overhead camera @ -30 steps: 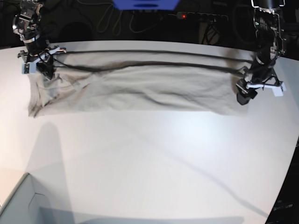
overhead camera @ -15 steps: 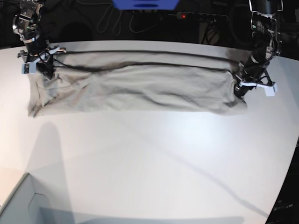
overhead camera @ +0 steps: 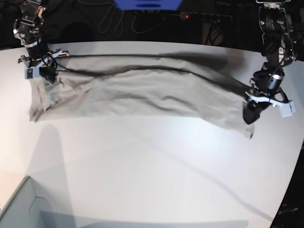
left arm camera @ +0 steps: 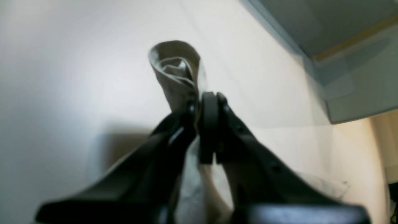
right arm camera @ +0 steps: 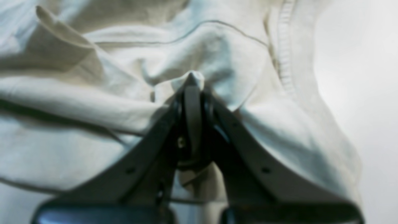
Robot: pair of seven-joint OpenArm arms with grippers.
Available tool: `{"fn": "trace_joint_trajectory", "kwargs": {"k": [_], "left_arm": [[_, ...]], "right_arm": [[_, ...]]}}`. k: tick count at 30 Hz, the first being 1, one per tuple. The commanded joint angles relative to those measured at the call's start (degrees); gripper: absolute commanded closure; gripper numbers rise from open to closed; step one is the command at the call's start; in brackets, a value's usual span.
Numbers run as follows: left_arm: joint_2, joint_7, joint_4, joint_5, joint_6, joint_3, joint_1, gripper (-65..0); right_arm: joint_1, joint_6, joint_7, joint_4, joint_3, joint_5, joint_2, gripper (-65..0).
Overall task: Layout the t-shirt on the table in an organized manner, then fold the t-shirt properly
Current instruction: 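Carry the strip end with the left gripper over toward the right gripper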
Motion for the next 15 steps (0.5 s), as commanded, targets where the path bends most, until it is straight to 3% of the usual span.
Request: {"fn": "trace_joint_trajectory", "kwargs": {"k": [1,6,12,15], "left_arm": [[-0.61,-1.16,2.11,-0.60,-0.58,-0.36,0.49,0.0],[0.88,-1.16,7.39,-0.34,-0.58,4.74,1.90,0.0],[4.75,-1.25,7.65,0.27,-0.49,16.87,-0.91,0.0],[7.83,-1.25,6.59,6.96,-0.49,23.11,-2.32,0.0]], "right_arm": [[-0.33,0.80,-1.91,0.13,-0.04,-1.23,0.29,0.0],[-0.33,0.80,-1.91,0.13,-0.04,-1.23,0.29,0.0],[-0.33,0.80,-1.91,0.13,-0.04,-1.23,0.20,0.0],[-0.33,0.80,-1.91,0.13,-0.04,-1.23,0.20,0.0]]}}
